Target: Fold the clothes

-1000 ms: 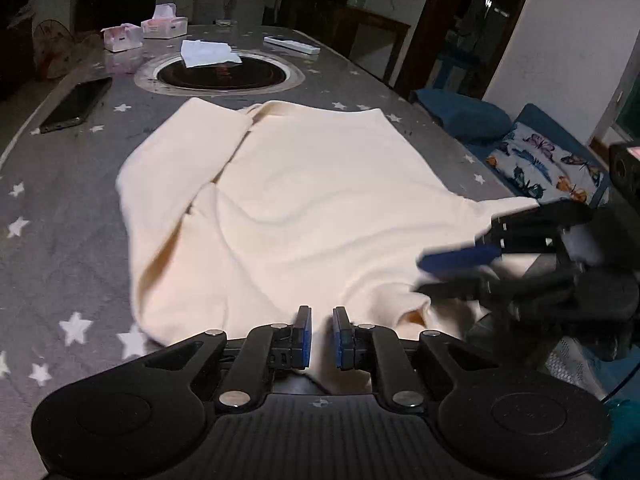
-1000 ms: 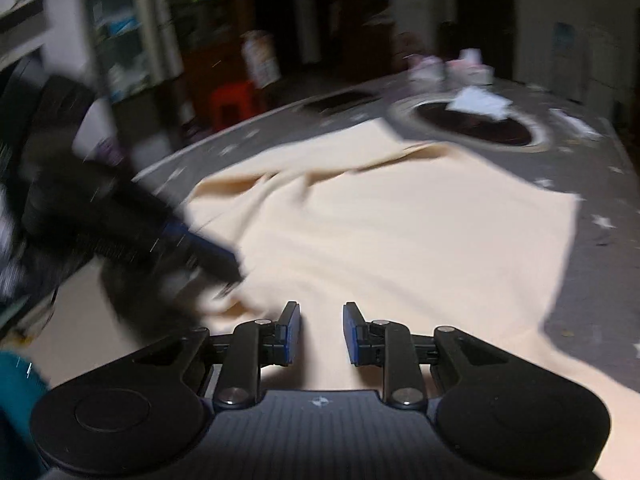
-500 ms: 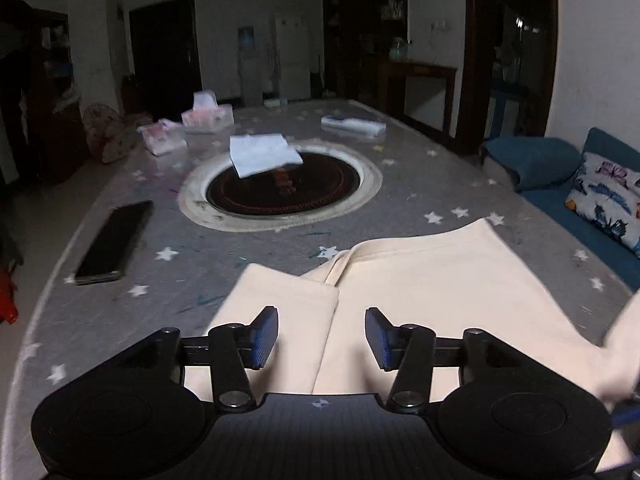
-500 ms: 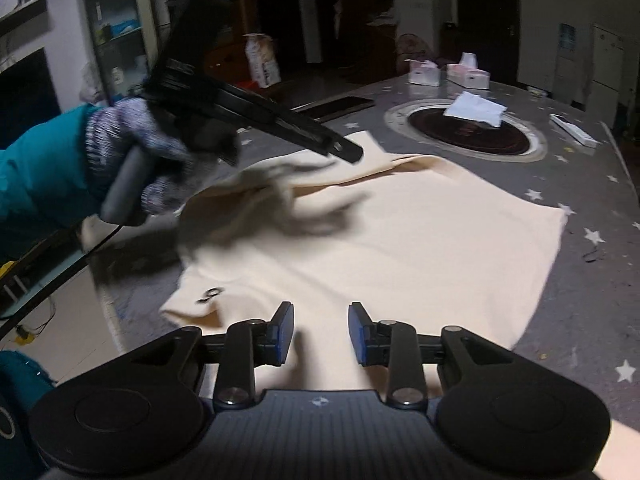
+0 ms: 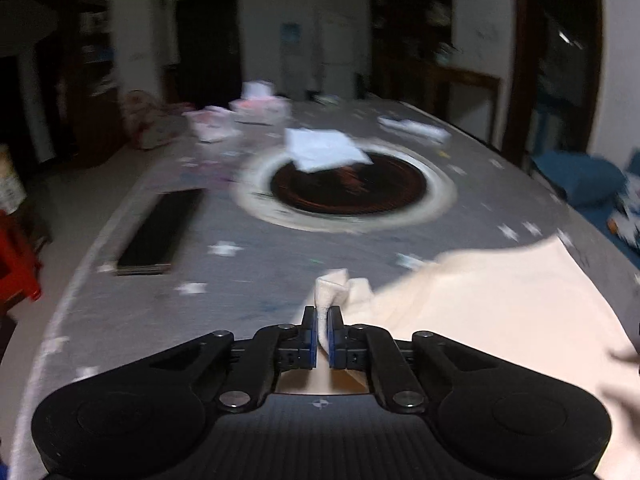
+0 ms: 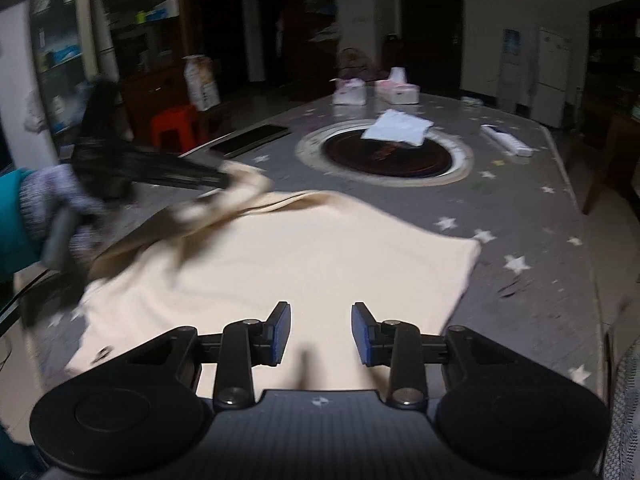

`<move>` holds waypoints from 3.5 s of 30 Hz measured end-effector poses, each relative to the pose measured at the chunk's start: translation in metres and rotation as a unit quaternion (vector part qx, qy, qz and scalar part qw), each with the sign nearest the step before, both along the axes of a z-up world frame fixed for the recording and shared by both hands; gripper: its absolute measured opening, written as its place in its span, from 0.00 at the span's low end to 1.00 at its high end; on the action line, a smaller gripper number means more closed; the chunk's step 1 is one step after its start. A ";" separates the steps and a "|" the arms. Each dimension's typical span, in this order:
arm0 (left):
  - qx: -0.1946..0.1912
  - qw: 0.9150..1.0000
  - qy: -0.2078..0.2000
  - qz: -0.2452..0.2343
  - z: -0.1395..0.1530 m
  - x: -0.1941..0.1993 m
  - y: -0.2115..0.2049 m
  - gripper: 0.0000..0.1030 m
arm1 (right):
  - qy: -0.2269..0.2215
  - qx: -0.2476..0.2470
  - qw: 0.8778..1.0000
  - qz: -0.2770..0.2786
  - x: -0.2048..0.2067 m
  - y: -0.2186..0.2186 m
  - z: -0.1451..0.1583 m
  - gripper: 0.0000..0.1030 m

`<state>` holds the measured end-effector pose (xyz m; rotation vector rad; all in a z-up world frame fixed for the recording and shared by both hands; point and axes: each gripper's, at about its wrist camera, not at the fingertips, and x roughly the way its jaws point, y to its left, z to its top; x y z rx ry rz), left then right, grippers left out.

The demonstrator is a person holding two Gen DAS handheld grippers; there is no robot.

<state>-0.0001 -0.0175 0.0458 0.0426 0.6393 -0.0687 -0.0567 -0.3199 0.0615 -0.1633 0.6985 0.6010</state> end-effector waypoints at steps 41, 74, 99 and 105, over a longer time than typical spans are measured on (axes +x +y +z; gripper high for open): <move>-0.028 0.960 0.058 0.274 -0.018 -0.129 0.187 0.08 | -0.001 -0.063 0.992 -0.107 0.177 0.038 -0.044 0.12; -0.111 0.990 0.078 -0.020 -0.029 0.040 0.039 0.09 | 0.030 -0.016 0.959 0.280 -0.043 0.151 -0.039 0.31; -0.102 0.983 0.041 -0.148 -0.008 -0.055 -0.025 0.10 | 0.054 -0.014 0.973 0.223 -0.090 0.072 -0.020 0.31; -0.104 0.973 0.047 -0.200 -0.023 -0.088 -0.053 0.10 | 0.039 0.025 0.994 0.101 -0.089 0.011 -0.004 0.31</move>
